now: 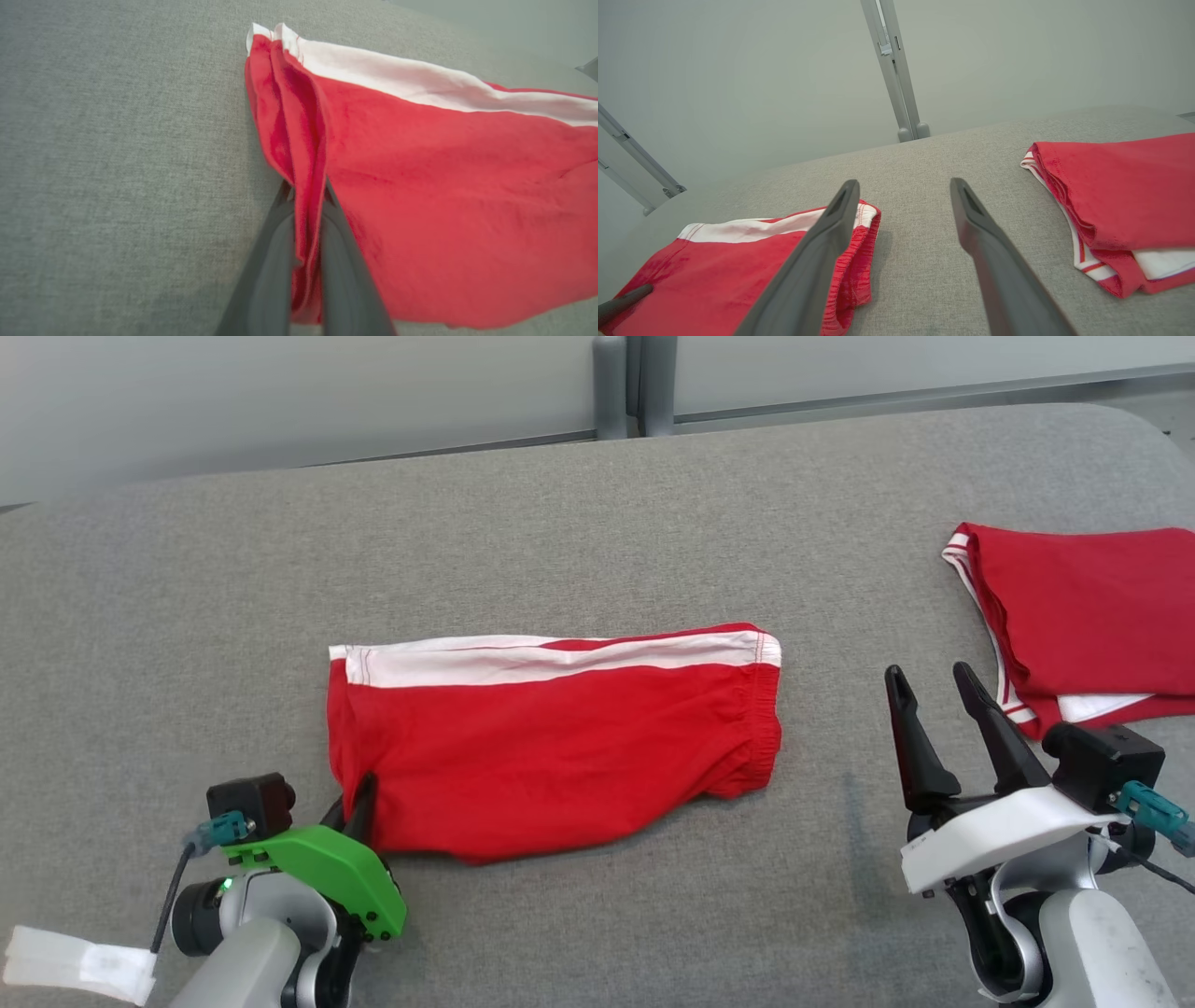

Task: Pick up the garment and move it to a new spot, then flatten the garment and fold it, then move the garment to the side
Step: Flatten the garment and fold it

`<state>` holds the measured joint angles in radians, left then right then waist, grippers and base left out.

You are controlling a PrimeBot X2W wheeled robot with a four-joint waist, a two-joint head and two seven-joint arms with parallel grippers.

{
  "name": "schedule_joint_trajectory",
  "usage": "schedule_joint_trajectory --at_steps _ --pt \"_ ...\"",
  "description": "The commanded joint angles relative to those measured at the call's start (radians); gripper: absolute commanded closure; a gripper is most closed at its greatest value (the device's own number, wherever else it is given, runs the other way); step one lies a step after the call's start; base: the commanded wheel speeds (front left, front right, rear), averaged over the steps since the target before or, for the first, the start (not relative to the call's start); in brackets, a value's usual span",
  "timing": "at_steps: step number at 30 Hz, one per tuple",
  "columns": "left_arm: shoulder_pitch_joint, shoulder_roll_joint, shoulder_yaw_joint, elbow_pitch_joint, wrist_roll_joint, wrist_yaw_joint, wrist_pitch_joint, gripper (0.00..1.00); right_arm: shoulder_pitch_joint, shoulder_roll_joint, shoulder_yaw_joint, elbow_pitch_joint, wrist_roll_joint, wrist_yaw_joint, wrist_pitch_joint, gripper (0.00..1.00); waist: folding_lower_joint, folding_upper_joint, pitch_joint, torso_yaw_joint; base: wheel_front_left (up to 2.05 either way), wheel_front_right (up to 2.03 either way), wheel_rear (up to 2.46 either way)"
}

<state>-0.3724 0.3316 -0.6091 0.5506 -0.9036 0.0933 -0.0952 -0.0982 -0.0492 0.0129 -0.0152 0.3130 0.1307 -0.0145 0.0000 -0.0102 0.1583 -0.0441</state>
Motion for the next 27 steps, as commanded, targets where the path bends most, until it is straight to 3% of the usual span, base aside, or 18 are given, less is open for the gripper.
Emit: schedule_joint_trajectory --at_steps 1,9,10,11,12,27 --pt "0.035 0.005 0.007 -0.039 -0.012 0.021 -0.007 1.00 0.010 -0.003 -0.002 0.001 -0.004 0.000 0.005 0.00 0.0000 0.0102 -0.012 0.026 0.00 0.00 0.00" --pt "0.101 0.016 0.007 -0.149 -0.001 0.087 -0.013 1.00 -0.004 -0.003 0.004 0.014 -0.005 0.000 0.012 0.00 0.0000 0.0102 -0.021 0.042 0.00 0.00 0.00" --pt "0.103 0.016 0.007 -0.152 0.003 0.093 -0.016 0.81 -0.006 -0.003 0.005 0.017 -0.005 0.000 0.012 0.00 0.0000 0.0102 -0.023 0.042 0.00 0.00 0.00" --pt "0.105 0.015 0.007 -0.154 0.004 0.096 -0.019 0.32 -0.007 -0.003 0.006 0.019 -0.006 0.000 0.012 0.00 0.0000 0.0102 -0.024 0.041 0.00 0.00 0.00" --pt "0.106 0.016 0.007 -0.154 0.007 0.100 -0.023 0.00 -0.008 -0.003 0.006 0.021 -0.005 0.000 0.012 0.00 0.0000 0.0102 -0.026 0.041 0.00 0.00 0.00" --pt "0.087 0.047 0.065 -0.220 0.084 0.158 -0.152 0.00 -0.002 -0.003 -0.020 0.054 -0.008 0.000 0.019 0.00 0.0000 0.0102 -0.044 0.052 0.00 0.00 0.00"
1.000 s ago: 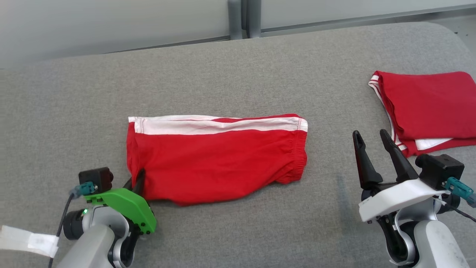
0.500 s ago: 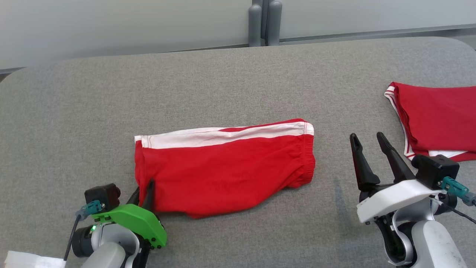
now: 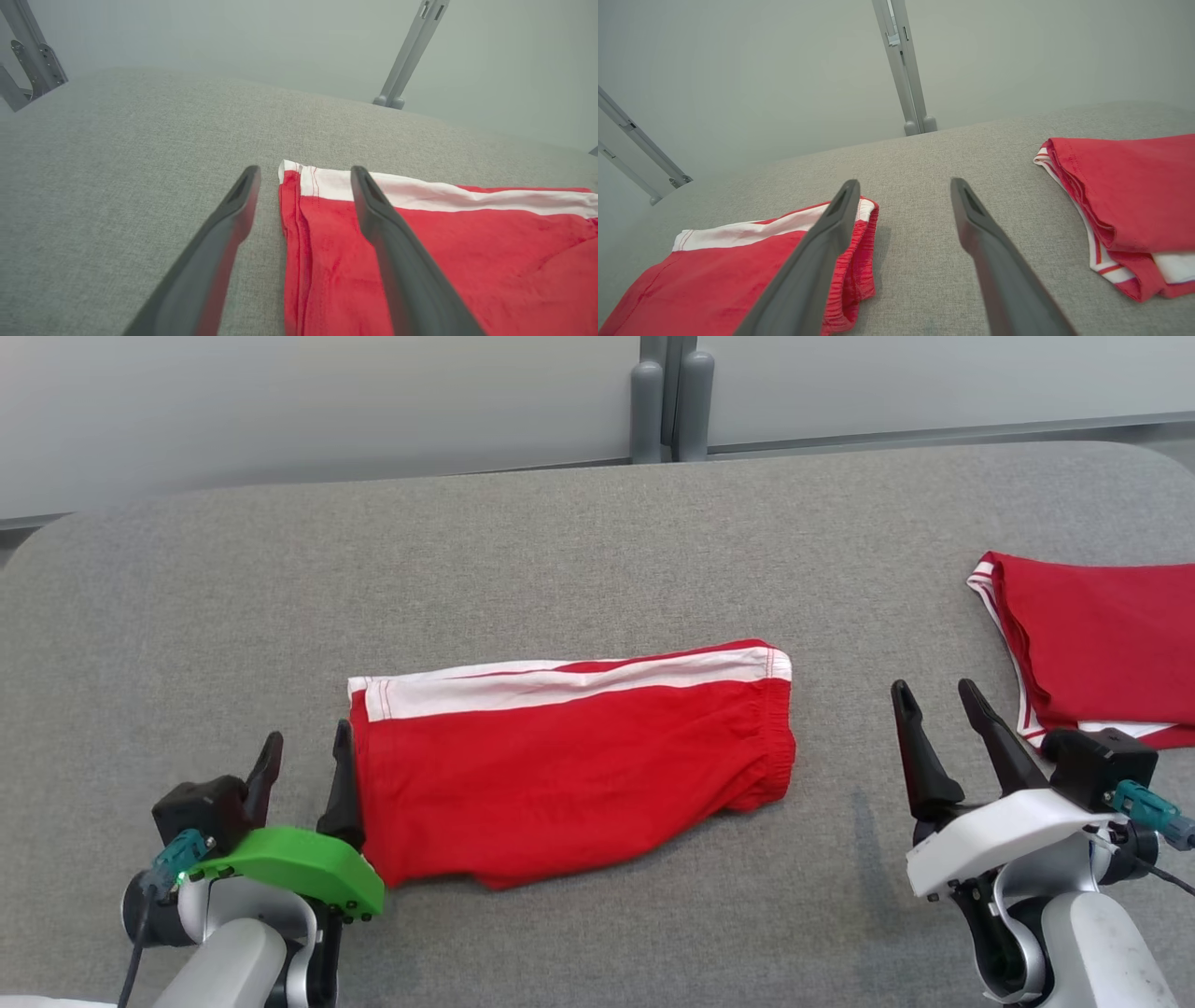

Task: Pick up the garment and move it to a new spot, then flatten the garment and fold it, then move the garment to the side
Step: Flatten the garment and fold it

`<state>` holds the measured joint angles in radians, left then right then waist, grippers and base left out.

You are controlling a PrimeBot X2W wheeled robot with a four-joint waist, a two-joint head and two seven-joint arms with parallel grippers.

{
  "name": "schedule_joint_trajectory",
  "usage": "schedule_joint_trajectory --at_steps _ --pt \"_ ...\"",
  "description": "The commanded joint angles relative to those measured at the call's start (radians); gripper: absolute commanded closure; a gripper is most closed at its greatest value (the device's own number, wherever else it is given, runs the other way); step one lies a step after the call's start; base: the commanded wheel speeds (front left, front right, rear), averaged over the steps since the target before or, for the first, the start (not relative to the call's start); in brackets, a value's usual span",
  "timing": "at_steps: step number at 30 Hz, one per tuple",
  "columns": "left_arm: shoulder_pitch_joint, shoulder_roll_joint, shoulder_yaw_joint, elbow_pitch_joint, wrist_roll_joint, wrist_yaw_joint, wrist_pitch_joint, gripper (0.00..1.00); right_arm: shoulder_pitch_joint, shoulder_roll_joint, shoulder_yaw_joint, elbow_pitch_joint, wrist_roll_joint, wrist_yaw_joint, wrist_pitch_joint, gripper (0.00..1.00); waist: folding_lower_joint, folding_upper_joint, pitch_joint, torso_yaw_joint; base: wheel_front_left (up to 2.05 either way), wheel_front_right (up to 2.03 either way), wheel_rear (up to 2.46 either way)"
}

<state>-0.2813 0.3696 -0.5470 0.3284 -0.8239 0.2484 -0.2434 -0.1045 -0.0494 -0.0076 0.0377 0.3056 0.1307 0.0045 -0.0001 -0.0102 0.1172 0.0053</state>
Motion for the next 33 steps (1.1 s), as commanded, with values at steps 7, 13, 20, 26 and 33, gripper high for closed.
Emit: schedule_joint_trajectory --at_steps 7,13,20,26,33 --pt "0.058 0.003 0.049 -0.113 0.082 0.040 -0.022 0.00 0.017 -0.003 -0.012 0.031 0.004 0.000 0.033 0.00 0.0001 0.0102 -0.020 0.023 0.00 0.00 0.00" --pt "0.138 -0.034 0.106 -0.191 0.128 0.057 -0.022 0.00 0.020 -0.002 0.000 0.068 0.038 0.000 0.054 0.00 0.0001 0.0102 -0.021 0.051 0.00 0.00 0.00" --pt "0.172 -0.068 0.135 -0.202 0.166 0.034 -0.022 0.00 -0.015 -0.003 0.047 0.150 0.104 0.000 0.081 0.00 0.0001 0.0102 -0.011 0.087 0.00 0.00 0.00" --pt "0.162 -0.092 0.144 -0.190 0.186 0.017 -0.022 0.00 -0.083 -0.003 0.054 0.268 0.111 0.000 0.142 0.00 0.0001 0.0102 -0.006 0.124 0.00 0.00 0.00" --pt "0.161 -0.119 0.162 -0.175 0.207 -0.003 -0.022 0.00 -0.159 -0.003 0.005 0.391 0.092 0.000 0.231 0.00 0.0001 0.0102 0.003 0.166 0.00 0.00 0.00"
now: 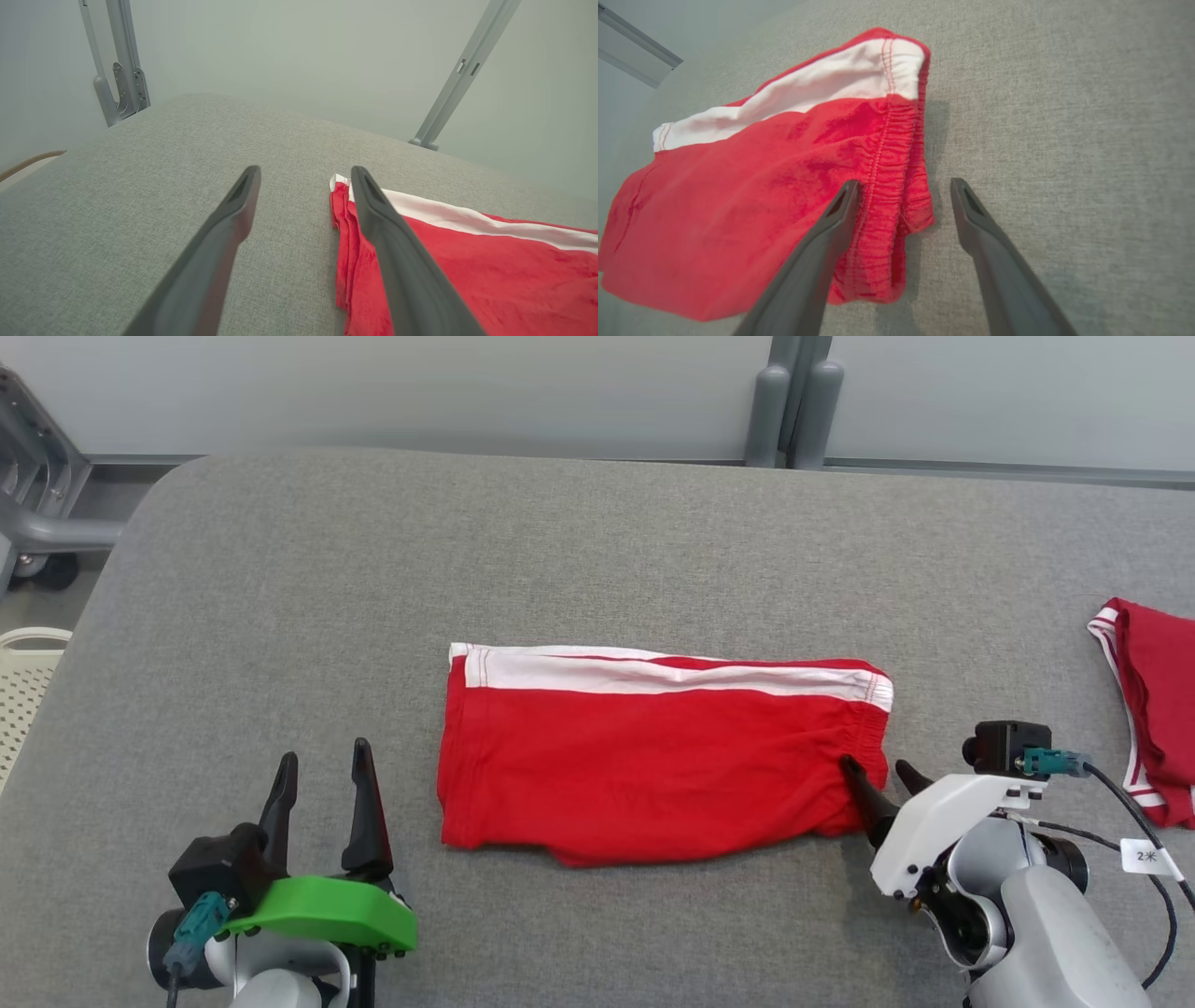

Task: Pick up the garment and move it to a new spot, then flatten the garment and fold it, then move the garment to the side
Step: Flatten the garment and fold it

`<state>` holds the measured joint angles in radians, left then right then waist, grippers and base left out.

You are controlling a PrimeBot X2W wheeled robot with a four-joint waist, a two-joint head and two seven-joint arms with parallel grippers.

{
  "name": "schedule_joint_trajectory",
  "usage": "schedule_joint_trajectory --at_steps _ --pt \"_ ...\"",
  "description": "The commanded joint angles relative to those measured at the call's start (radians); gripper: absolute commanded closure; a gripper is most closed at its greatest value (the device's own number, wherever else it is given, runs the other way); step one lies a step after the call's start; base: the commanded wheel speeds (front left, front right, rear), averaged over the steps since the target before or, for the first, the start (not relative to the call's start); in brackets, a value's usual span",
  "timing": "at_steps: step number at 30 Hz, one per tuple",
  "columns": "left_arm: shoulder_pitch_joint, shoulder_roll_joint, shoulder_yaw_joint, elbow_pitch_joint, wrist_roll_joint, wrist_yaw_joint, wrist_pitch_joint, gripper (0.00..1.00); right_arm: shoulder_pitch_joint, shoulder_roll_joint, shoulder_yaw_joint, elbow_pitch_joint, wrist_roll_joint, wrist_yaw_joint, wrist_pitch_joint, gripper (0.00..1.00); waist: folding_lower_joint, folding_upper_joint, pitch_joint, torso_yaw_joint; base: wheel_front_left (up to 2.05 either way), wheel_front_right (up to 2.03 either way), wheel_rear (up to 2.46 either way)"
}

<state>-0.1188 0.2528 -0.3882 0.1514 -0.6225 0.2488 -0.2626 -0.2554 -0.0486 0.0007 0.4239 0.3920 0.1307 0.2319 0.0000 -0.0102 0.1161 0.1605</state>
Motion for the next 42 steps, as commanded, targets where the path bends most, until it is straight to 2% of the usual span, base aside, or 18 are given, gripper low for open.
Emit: schedule_joint_trajectory --at_steps 1,7,8,9,10,15,16,22,26,28,29,36,39,42 --pt "-0.001 -0.006 0.008 0.004 0.010 -0.006 -0.003 0.00 -0.019 -0.004 -0.008 0.018 0.012 0.000 0.018 0.00 0.0000 0.0102 0.006 0.015 0.00 0.00 0.00" --pt "0.000 -0.031 0.021 0.022 0.031 -0.025 -0.003 0.00 -0.070 -0.003 -0.007 0.096 0.058 0.000 0.095 0.00 0.0000 0.0102 0.010 0.033 0.00 0.00 0.00" --pt "0.000 -0.033 0.024 0.024 0.033 -0.027 -0.003 0.00 -0.075 -0.003 -0.003 0.103 0.064 0.000 0.103 0.11 0.0000 0.0102 0.010 0.033 0.00 0.00 0.00" --pt "0.000 -0.033 0.024 0.024 0.033 -0.027 -0.003 0.00 -0.075 -0.003 -0.003 0.103 0.064 0.000 0.103 0.11 0.0000 0.0102 0.010 0.033 0.00 0.00 0.00" --pt "0.001 -0.034 0.027 0.024 0.035 -0.028 -0.003 0.00 -0.080 -0.003 0.002 0.109 0.069 0.000 0.109 0.53 0.0000 0.0102 0.010 0.033 0.00 0.00 0.00" --pt "0.001 -0.039 0.042 0.029 0.046 -0.037 -0.003 0.00 -0.110 -0.003 0.019 0.133 0.087 0.000 0.130 0.97 0.0000 0.0102 0.013 0.028 0.00 0.00 0.00" --pt "0.000 -0.040 0.044 0.030 0.047 -0.038 -0.003 0.00 -0.117 -0.003 0.019 0.139 0.088 0.000 0.130 1.00 0.0000 0.0102 0.013 0.027 0.00 0.00 0.00" --pt "0.002 -0.043 0.052 0.034 0.057 -0.044 -0.003 0.00 -0.150 -0.007 0.007 0.142 0.121 0.000 0.153 1.00 0.0000 0.0102 0.011 0.009 0.00 0.00 0.00" --pt "0.008 -0.042 0.051 0.036 0.064 -0.046 -0.003 0.00 -0.161 -0.037 -0.002 0.115 0.168 0.000 0.191 1.00 0.0000 0.0102 0.007 -0.013 0.00 0.00 0.00" --pt "0.010 -0.040 0.050 0.036 0.066 -0.048 -0.003 0.00 -0.160 -0.060 -0.006 0.097 0.193 0.000 0.217 1.00 0.0000 0.0102 0.005 -0.026 0.00 0.00 0.00" --pt "0.009 -0.038 0.048 0.035 0.070 -0.050 -0.003 0.00 -0.156 -0.095 -0.014 0.075 0.205 0.000 0.243 1.00 0.0000 0.0102 0.002 -0.039 0.00 0.00 0.00" --pt "0.006 -0.033 0.034 0.035 0.077 -0.054 0.000 0.00 -0.132 -0.221 -0.087 0.015 0.187 0.000 0.307 1.00 0.0000 0.0102 -0.006 -0.079 0.00 0.00 0.00" --pt "0.005 -0.031 0.028 0.031 0.079 -0.054 0.004 0.00 -0.124 -0.237 -0.119 -0.001 0.173 0.000 0.330 1.00 0.0000 0.0102 -0.008 -0.092 0.00 0.00 0.00" --pt "0.006 -0.032 0.020 0.027 0.070 -0.062 0.012 0.00 -0.117 -0.225 -0.132 -0.026 0.179 0.000 0.351 1.00 0.0000 0.0102 -0.011 -0.104 0.00 0.00 0.00"
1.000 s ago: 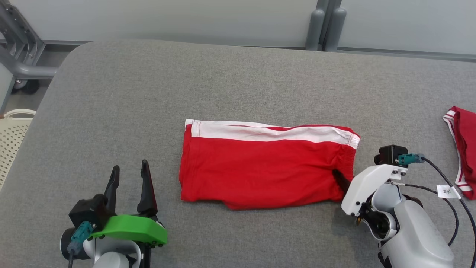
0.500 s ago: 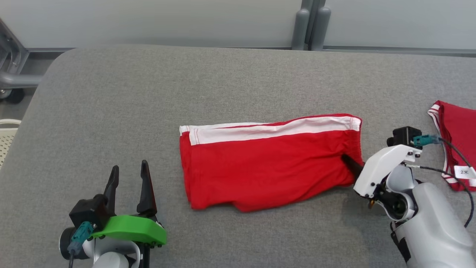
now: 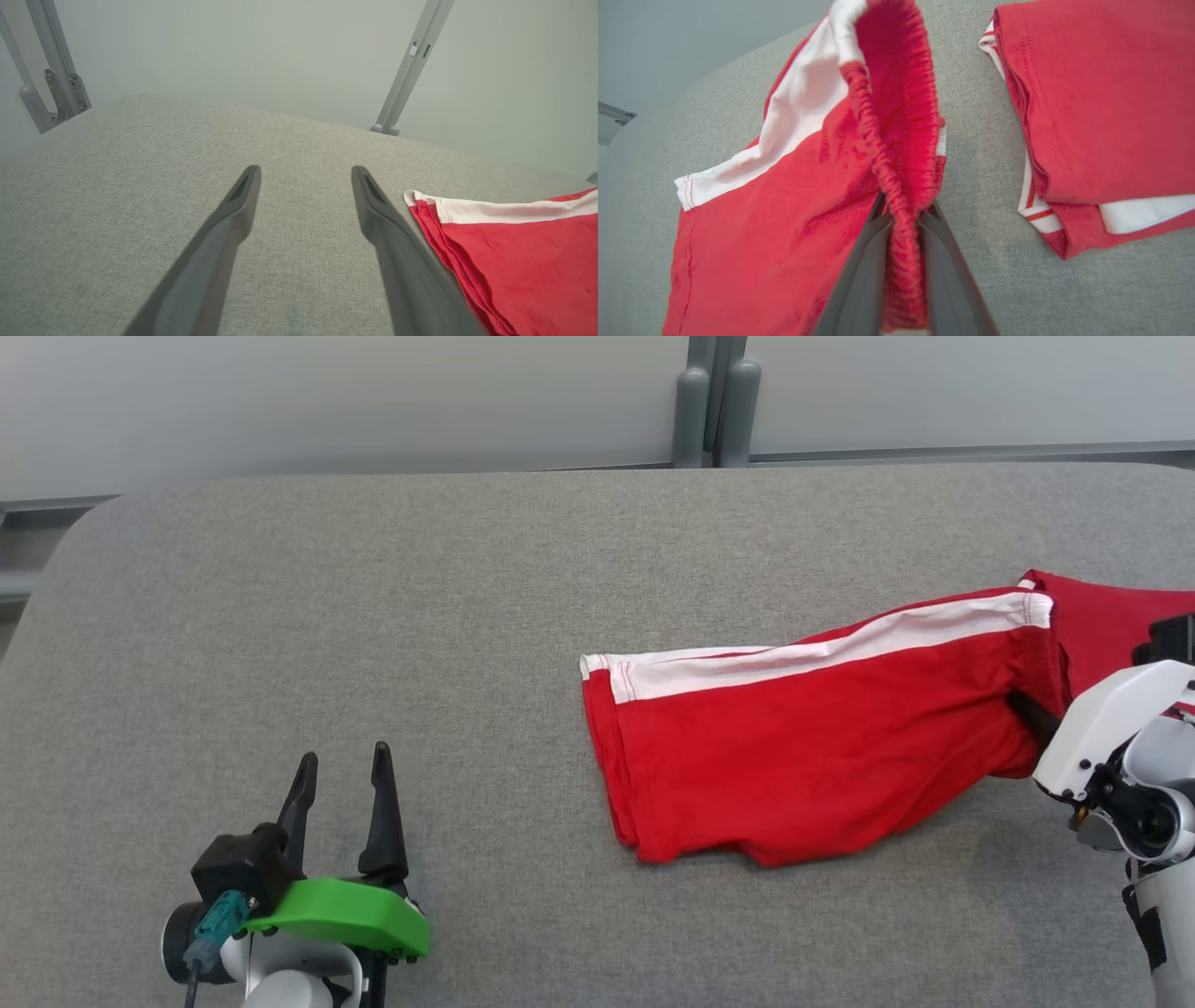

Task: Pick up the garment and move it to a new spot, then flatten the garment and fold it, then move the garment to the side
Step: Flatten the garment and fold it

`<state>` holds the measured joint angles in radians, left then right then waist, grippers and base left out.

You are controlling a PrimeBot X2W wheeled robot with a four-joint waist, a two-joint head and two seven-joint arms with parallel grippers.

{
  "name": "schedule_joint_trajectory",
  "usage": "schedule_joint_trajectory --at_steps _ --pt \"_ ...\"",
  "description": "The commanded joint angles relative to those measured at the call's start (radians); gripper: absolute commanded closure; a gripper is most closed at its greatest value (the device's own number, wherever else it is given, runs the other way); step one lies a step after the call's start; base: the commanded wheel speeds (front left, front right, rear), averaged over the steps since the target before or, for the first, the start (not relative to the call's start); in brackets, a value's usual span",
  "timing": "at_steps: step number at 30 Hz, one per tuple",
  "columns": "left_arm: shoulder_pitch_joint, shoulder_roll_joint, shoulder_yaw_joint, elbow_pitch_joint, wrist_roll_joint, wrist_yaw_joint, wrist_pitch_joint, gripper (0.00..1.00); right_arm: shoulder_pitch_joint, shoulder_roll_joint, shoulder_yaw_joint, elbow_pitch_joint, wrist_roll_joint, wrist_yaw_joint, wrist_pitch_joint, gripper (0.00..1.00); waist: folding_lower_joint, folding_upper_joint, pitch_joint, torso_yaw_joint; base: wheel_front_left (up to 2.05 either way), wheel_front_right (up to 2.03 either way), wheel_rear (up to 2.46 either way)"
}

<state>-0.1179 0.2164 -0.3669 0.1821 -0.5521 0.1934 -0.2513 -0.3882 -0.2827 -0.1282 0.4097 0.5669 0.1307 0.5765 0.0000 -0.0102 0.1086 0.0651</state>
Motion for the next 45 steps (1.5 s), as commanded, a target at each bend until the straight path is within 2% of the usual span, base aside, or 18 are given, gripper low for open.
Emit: schedule_joint_trajectory --at_steps 1,11,18,24,31,39,45 --pt "0.006 0.004 -0.001 -0.005 -0.004 -0.007 0.003 0.00 0.017 0.014 -0.005 -0.020 0.010 0.000 0.013 1.00 0.0000 0.0102 -0.004 -0.012 0.00 0.00 0.00" --pt "0.006 0.007 -0.009 -0.021 -0.008 -0.003 0.012 0.00 0.036 0.061 0.055 -0.147 0.055 0.000 0.077 1.00 0.0000 0.0102 -0.014 -0.022 0.00 0.00 0.00" --pt "0.010 0.004 -0.012 -0.030 -0.018 -0.007 0.011 0.00 0.049 0.078 0.147 -0.264 0.076 0.000 0.122 1.00 0.0000 0.0102 -0.020 -0.010 0.00 0.00 0.00" --pt "0.013 -0.003 -0.010 -0.031 -0.027 -0.009 0.006 0.00 0.033 0.111 0.220 -0.289 0.054 0.000 0.148 1.00 0.0000 0.0102 -0.023 0.006 0.00 0.00 0.00" --pt "0.002 -0.020 -0.014 -0.022 -0.031 -0.018 0.001 0.00 -0.004 0.174 0.304 -0.224 0.005 0.000 0.146 1.00 0.0000 0.0102 -0.026 0.028 0.00 0.00 0.00" --pt "-0.021 -0.035 -0.021 -0.008 -0.031 -0.029 -0.006 0.00 -0.065 0.219 0.347 -0.054 -0.065 0.000 0.090 1.00 0.0000 0.0102 -0.021 0.059 0.00 0.00 0.00" --pt "-0.035 -0.049 -0.027 0.004 -0.026 -0.034 -0.007 0.00 -0.119 0.230 0.374 0.070 -0.101 0.000 0.043 1.00 0.0000 0.0102 -0.013 0.076 0.00 0.00 0.00"
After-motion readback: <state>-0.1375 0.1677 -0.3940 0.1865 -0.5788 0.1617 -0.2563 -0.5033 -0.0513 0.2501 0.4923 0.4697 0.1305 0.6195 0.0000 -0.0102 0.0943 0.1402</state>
